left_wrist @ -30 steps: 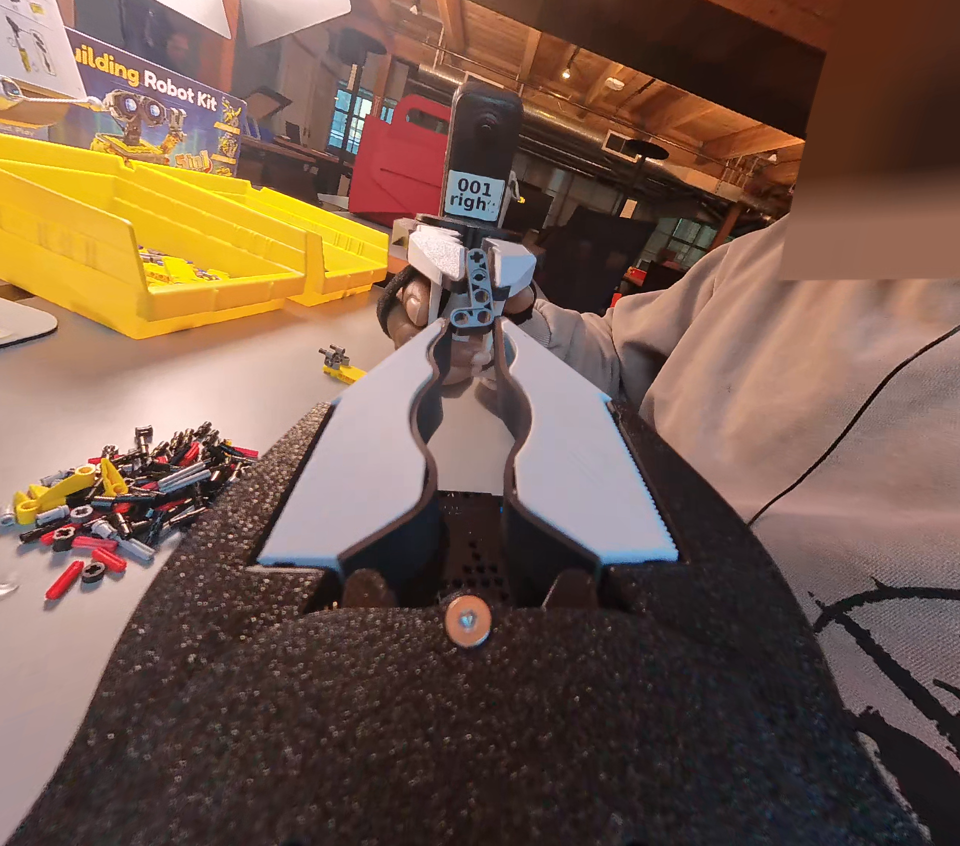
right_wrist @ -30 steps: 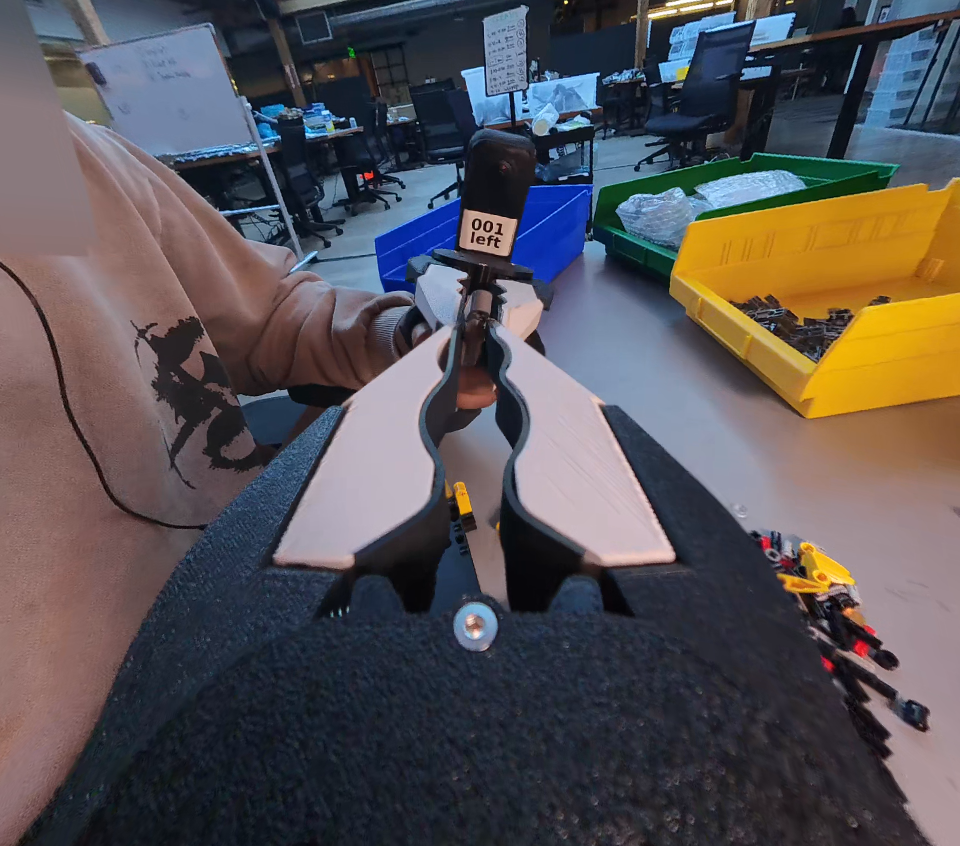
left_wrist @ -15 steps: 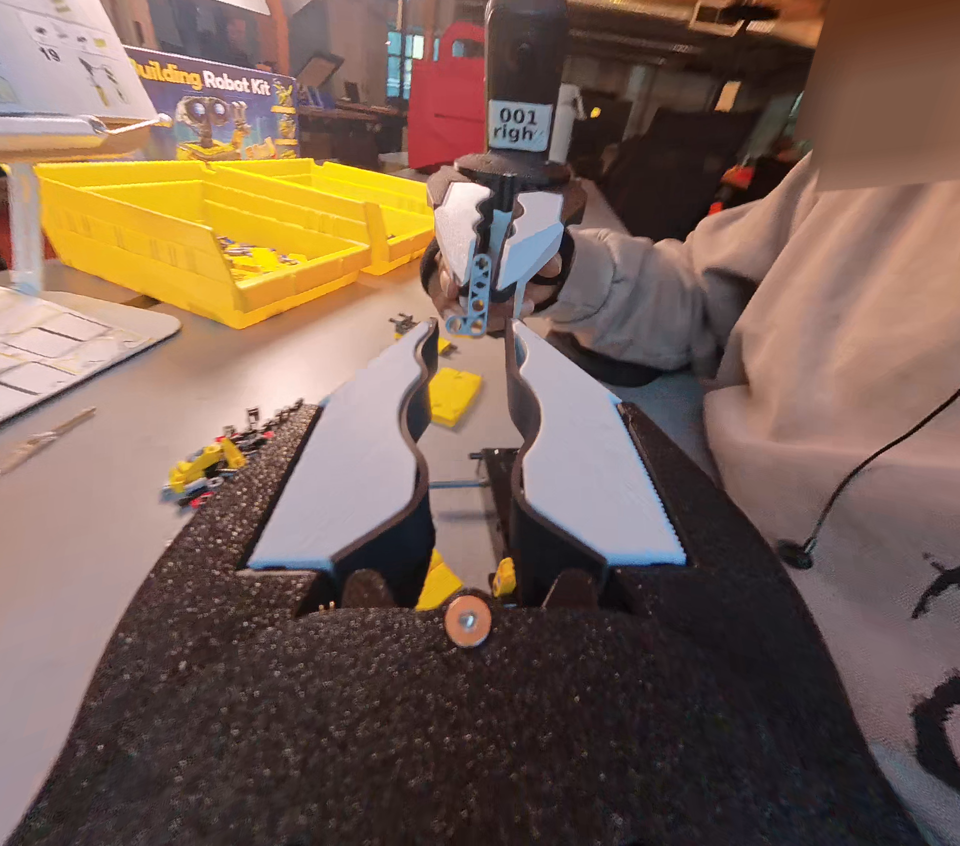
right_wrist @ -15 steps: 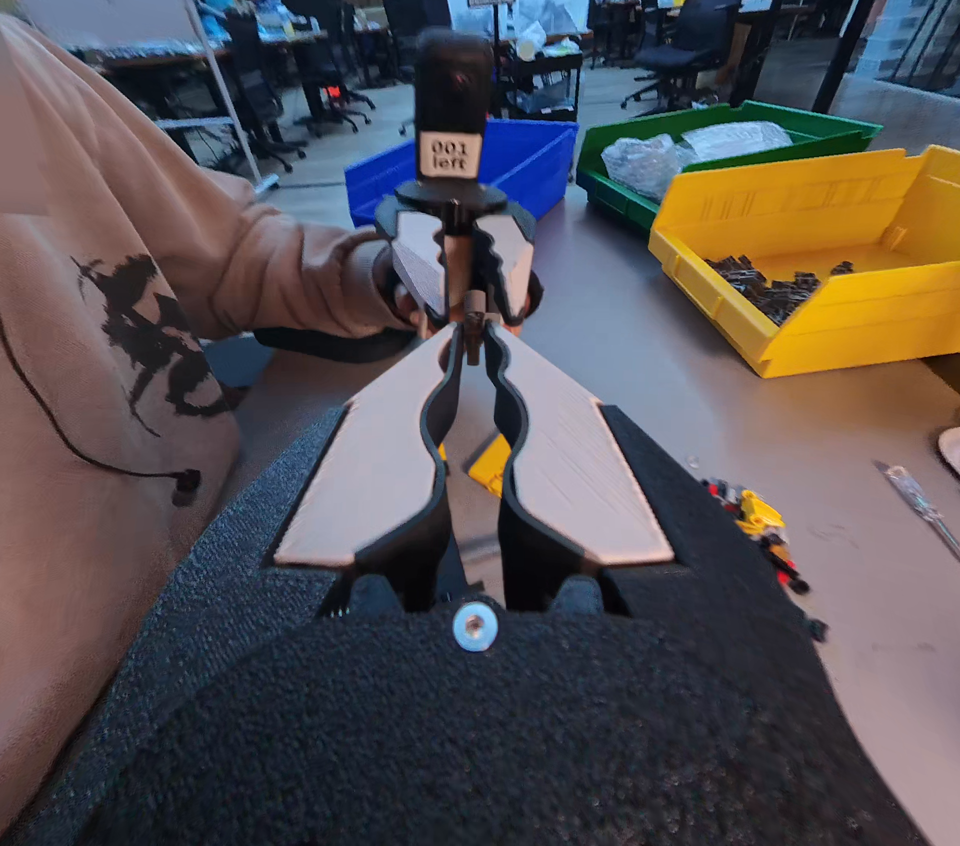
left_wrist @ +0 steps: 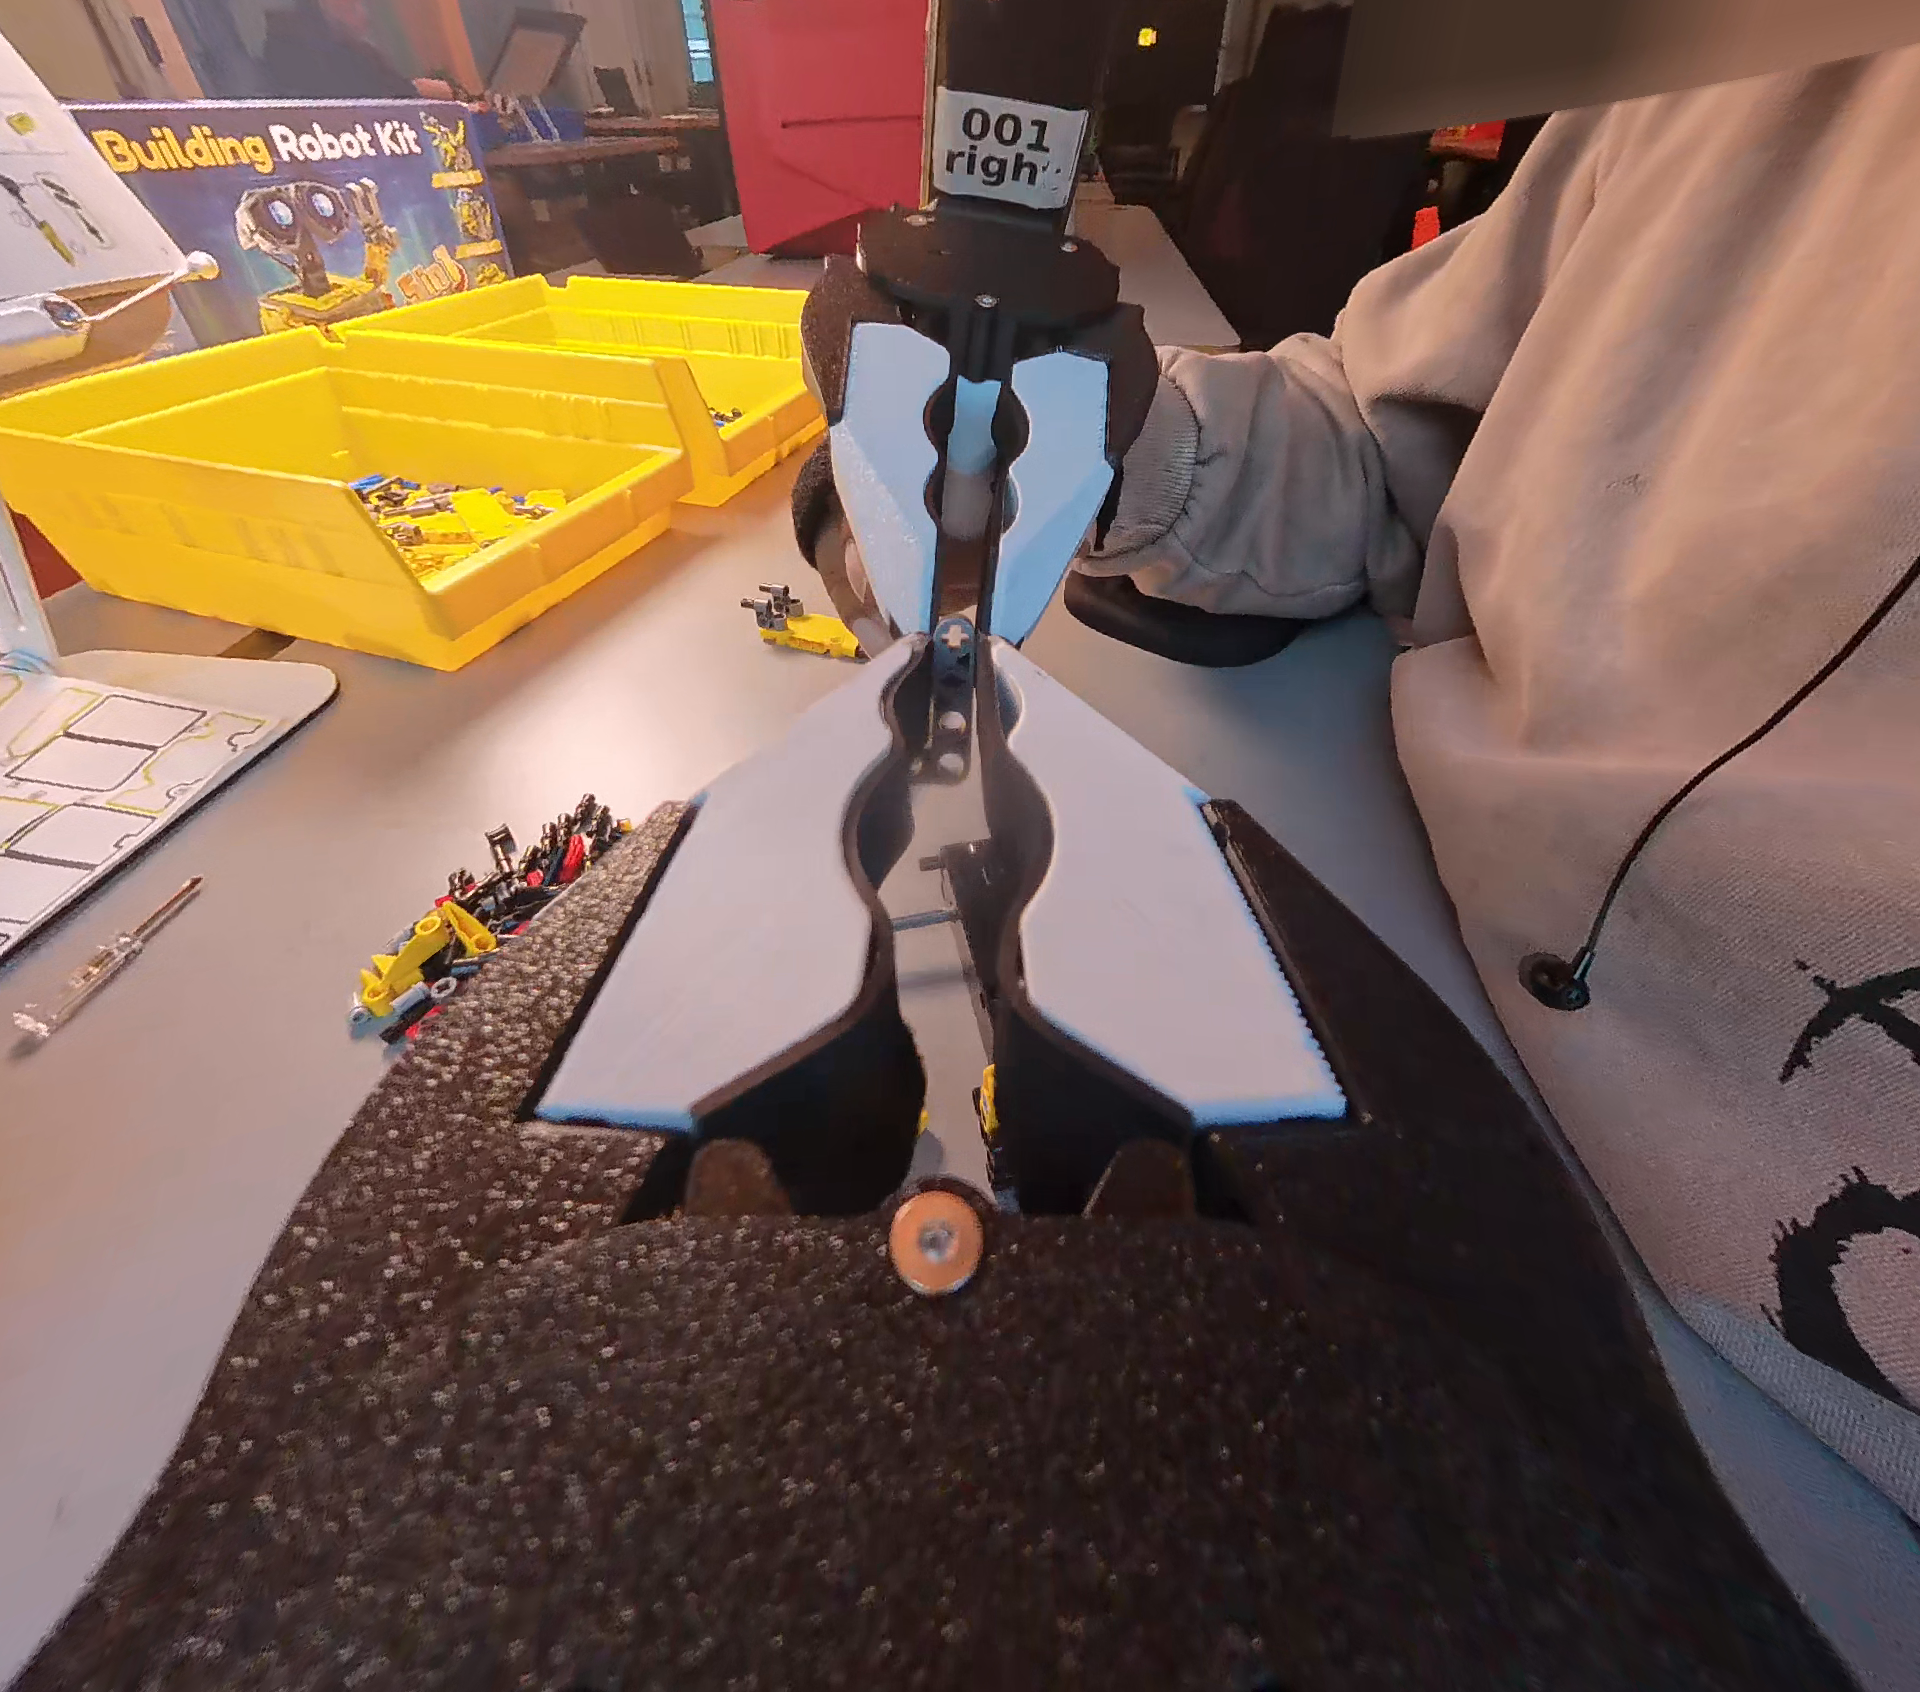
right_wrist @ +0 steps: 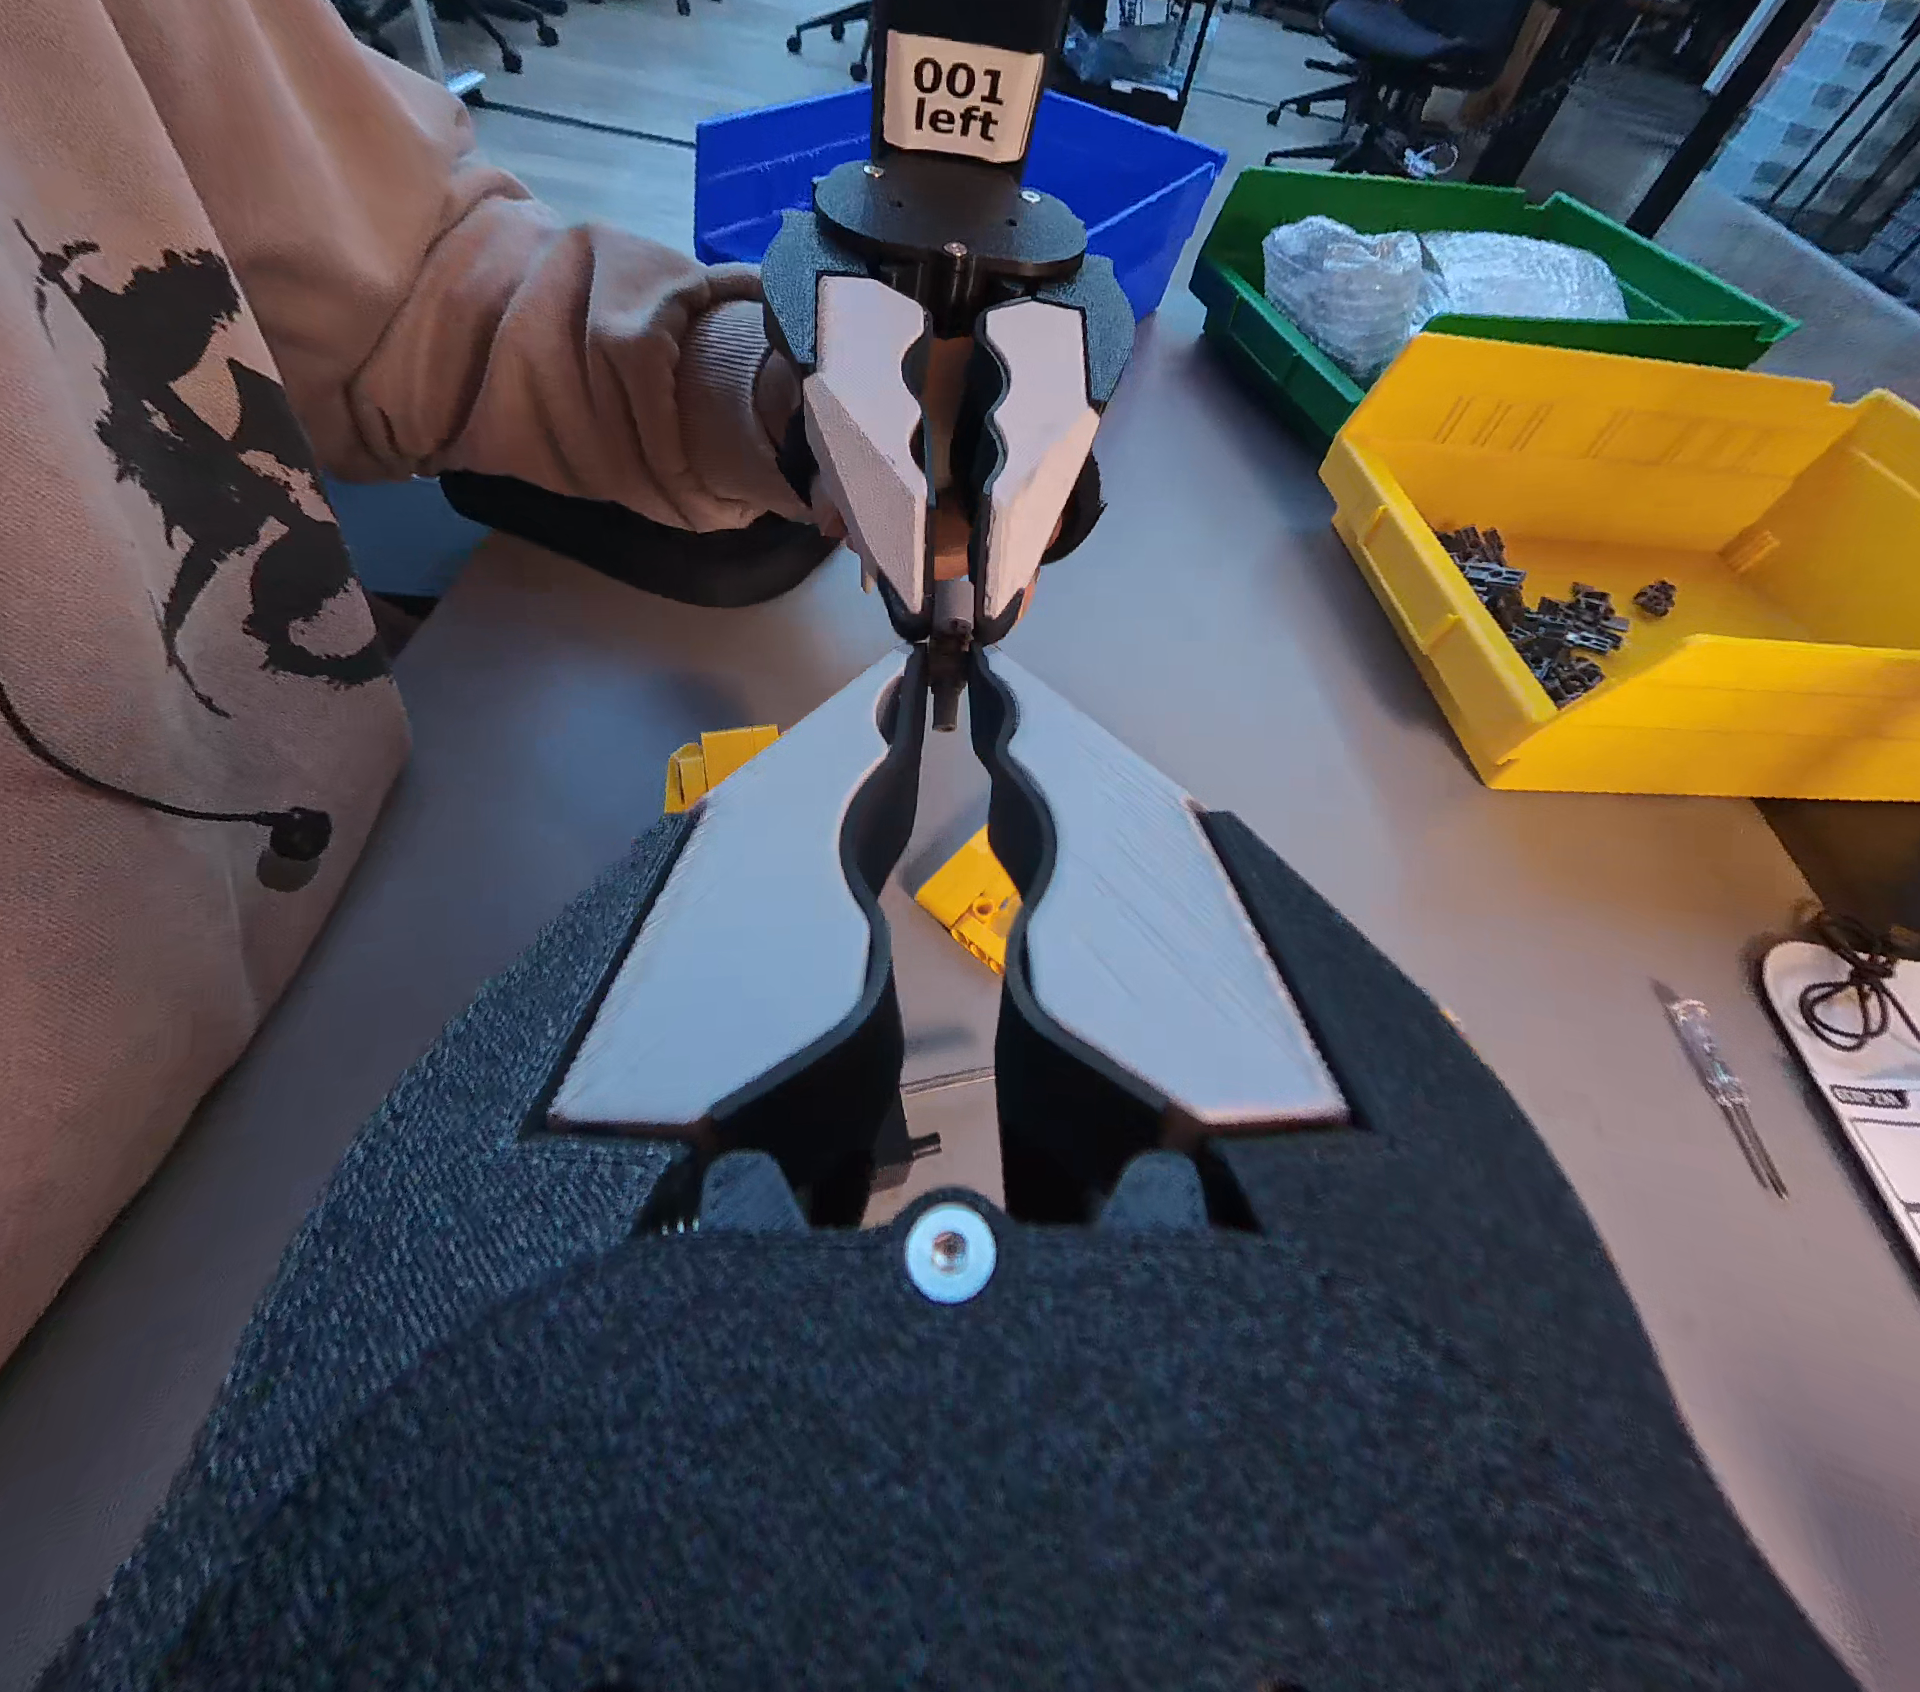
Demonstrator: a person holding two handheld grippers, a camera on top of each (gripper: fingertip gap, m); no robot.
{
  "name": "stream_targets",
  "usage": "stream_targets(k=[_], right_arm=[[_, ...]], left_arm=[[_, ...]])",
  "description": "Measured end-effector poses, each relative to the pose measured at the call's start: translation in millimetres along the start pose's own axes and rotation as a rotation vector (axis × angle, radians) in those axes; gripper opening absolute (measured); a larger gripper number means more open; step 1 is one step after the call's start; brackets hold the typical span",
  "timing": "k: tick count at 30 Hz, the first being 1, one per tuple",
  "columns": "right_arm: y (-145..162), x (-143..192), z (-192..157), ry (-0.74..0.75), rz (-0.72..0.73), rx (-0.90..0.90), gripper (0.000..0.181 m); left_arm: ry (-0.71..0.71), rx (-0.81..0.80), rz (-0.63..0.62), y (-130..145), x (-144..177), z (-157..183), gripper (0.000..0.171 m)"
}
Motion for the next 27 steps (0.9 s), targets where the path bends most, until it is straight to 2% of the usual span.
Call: stream_targets(k=[4,6,7,9,13,16,18,24,27], right_arm=[[-3.3,3.5,0.4,-0.002,0.061,0.004,0.006],[8.1,14.0,10.7,0.064,0.023,0.002,0.005],[15.7,22.2,17.8,0.068,0.041,-0.039,0.005],[21.7,33.5,26.7,0.083,0.089,-0.072,0.005],[18.3,32.9,31.3,0.134,0.084,-0.039,0.006],[24.2,32.7,30.2,0.173,0.054,-0.023,0.007],[28.5,34.2,30.9,0.213,0.024,-0.001,0.007],[43.3,62.3,52.3,0.427,-0.001,-0.017,0.006],[54.8,81.0,67.1,0.639,-0.085,-0.013,0.006]], left_arm=[[-0.015,-0.010,0.032,-7.5,7.1,1.4,0.006],[-0.040,0.033,0.193,-16.9,38.0,-4.9,0.006],[-0.068,0.031,0.226,-19.7,53.8,-8.2,0.006],[-0.123,0.017,0.209,-17.5,62.4,-11.6,0.006],[-0.119,0.084,0.128,-1.7,39.5,-20.4,0.006],[-0.173,0.101,0.050,11.7,28.8,-26.7,0.006],[-0.186,0.134,0.055,16.4,26.5,-29.8,0.006],[-0.265,0.166,0.031,23.2,24.7,-35.3,0.006],[-0.271,0.167,0.017,24.5,21.2,-34.9,0.006]])
Point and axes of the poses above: each gripper's, where its closed fingertips meet, x back along the fingers, y out of its underside, z = x × y across the jaws, the point moved 10 cm from there along x, back along the fingers, and after that the axes turned 13 degrees about -z, right-handed, at the moved point
